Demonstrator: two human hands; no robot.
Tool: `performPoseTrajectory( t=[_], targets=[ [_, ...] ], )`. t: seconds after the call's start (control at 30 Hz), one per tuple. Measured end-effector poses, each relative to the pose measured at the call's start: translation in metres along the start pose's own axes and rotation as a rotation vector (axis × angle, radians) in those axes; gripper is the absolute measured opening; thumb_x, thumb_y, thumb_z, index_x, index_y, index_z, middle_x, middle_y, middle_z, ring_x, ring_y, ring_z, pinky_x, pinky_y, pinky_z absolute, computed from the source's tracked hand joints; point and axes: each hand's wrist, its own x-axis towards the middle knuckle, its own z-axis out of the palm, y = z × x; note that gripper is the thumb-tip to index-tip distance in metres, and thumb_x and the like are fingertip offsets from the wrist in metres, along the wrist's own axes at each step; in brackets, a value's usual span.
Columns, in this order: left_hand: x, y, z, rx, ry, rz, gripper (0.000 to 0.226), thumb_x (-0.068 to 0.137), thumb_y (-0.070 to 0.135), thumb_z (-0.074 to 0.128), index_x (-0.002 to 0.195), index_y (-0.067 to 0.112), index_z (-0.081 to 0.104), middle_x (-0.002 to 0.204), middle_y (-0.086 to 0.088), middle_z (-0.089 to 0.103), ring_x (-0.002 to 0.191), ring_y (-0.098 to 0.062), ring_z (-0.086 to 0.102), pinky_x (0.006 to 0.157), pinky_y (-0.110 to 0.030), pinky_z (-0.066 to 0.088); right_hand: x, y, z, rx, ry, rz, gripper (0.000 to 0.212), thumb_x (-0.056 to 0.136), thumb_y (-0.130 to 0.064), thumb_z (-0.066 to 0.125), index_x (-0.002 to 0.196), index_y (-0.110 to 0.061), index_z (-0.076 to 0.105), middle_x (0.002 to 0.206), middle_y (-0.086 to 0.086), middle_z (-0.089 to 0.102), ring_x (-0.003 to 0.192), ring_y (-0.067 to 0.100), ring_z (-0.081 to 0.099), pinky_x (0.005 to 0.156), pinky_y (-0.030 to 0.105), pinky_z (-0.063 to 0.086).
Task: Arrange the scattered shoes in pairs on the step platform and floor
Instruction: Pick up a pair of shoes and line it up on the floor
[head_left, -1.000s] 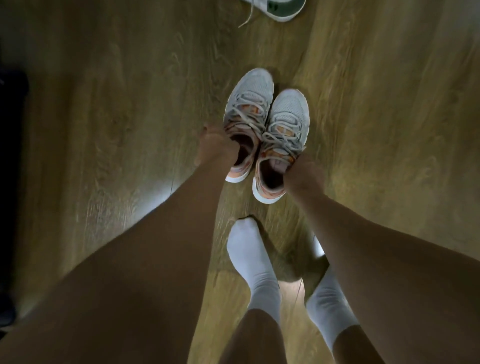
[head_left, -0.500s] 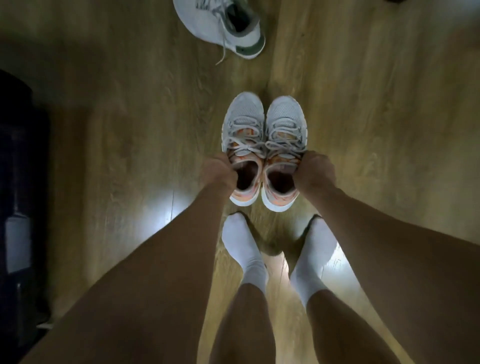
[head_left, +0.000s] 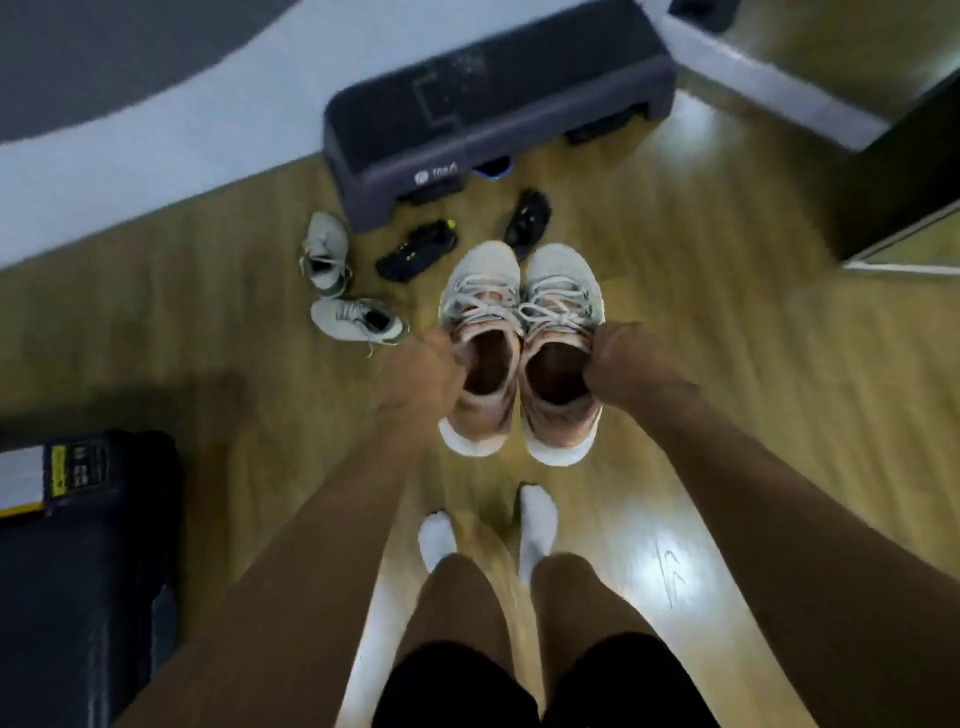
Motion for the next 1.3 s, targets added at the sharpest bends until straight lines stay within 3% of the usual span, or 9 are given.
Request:
performPoseTrajectory(
  t=[0.1, 0.3, 0.53, 0.7, 0.83, 0.97, 1.13, 1.3],
  targets=[
    [-0.037, 0.055, -0.052, -0.021, 0.108, 0.131, 0.030, 0.088, 0.026, 0.048, 0.101, 0.005, 0.065, 0.104, -0.025, 0.065, 0.096, -0.040, 0.060, 0.077, -0.040, 0.048, -0.053, 0.021, -0.061, 0.098, 0.110, 0.146, 0.032, 0.083, -0.010, 0.050, 0.113, 0.001, 0.057, 0.112, 0.024, 0.063, 0.102, 0.040, 0.059, 0.080, 0.038, 0.046],
    [-0.098, 0.148, -0.108, -0.019, 0.267, 0.530, 0.025, 0.086, 0.025, 0.048, 0.100, 0.010, 0.062, 0.098, -0.027, 0.065, 0.086, -0.044, 0.061, 0.063, -0.033, 0.033, -0.157, 0.064, -0.137, 0.133, 0.412, 0.374, 0.024, 0.082, -0.013, 0.047, 0.100, -0.002, 0.059, 0.100, 0.022, 0.066, 0.089, 0.041, 0.062, 0.070, 0.039, 0.047],
    [-0.190, 0.257, -0.124, -0.023, 0.266, 0.974, 0.019, 0.086, 0.017, 0.049, 0.094, 0.009, 0.064, 0.092, -0.025, 0.066, 0.082, -0.043, 0.059, 0.060, -0.037, 0.035, -0.310, 0.112, -0.181, 0.094, 0.631, 0.680, 0.019, 0.080, -0.008, 0.048, 0.093, -0.004, 0.062, 0.095, 0.021, 0.067, 0.085, 0.039, 0.062, 0.059, 0.032, 0.035],
    [-0.279, 0.330, -0.100, -0.092, 0.218, 1.232, 0.016, 0.082, 0.013, 0.049, 0.091, 0.009, 0.062, 0.090, -0.025, 0.065, 0.083, -0.045, 0.059, 0.066, -0.041, 0.045, -0.427, 0.152, -0.180, 0.119, 0.749, 0.893, 0.019, 0.079, -0.011, 0.048, 0.092, -0.004, 0.060, 0.094, 0.022, 0.067, 0.088, 0.043, 0.060, 0.062, 0.033, 0.034],
    [-0.367, 0.377, -0.070, -0.134, 0.237, 1.364, 0.018, 0.082, 0.011, 0.049, 0.089, 0.010, 0.065, 0.081, -0.022, 0.067, 0.075, -0.041, 0.061, 0.058, -0.033, 0.033, -0.520, 0.194, -0.170, 0.083, 0.822, 1.015, 0.019, 0.078, -0.012, 0.048, 0.091, -0.006, 0.060, 0.095, 0.023, 0.066, 0.087, 0.043, 0.059, 0.062, 0.033, 0.034],
    [-0.453, 0.421, -0.032, -0.188, 0.138, 1.473, 0.013, 0.080, 0.008, 0.049, 0.079, 0.009, 0.062, 0.077, -0.022, 0.064, 0.071, -0.041, 0.058, 0.058, -0.033, 0.034, -0.612, 0.236, -0.154, 0.065, 0.847, 1.154, 0.018, 0.079, -0.014, 0.046, 0.089, -0.008, 0.059, 0.095, 0.021, 0.065, 0.084, 0.040, 0.058, 0.061, 0.033, 0.032],
    [-0.549, 0.477, 0.026, -0.169, 0.026, 1.618, 0.023, 0.077, 0.009, 0.047, 0.091, 0.012, 0.066, 0.087, -0.022, 0.066, 0.081, -0.041, 0.059, 0.062, -0.033, 0.039, -0.715, 0.277, -0.127, 0.089, 0.867, 1.336, 0.007, 0.079, -0.010, 0.049, 0.082, -0.010, 0.056, 0.094, 0.020, 0.064, 0.083, 0.037, 0.053, 0.061, 0.032, 0.029],
    [-0.632, 0.529, 0.093, -0.120, -0.079, 1.716, 0.020, 0.077, 0.009, 0.047, 0.087, 0.013, 0.063, 0.086, -0.024, 0.065, 0.080, -0.045, 0.057, 0.063, -0.036, 0.039, -0.796, 0.322, -0.096, 0.158, 0.837, 1.499, 0.008, 0.078, -0.007, 0.049, 0.083, -0.008, 0.055, 0.095, 0.019, 0.063, 0.084, 0.035, 0.054, 0.062, 0.032, 0.031]
  ],
)
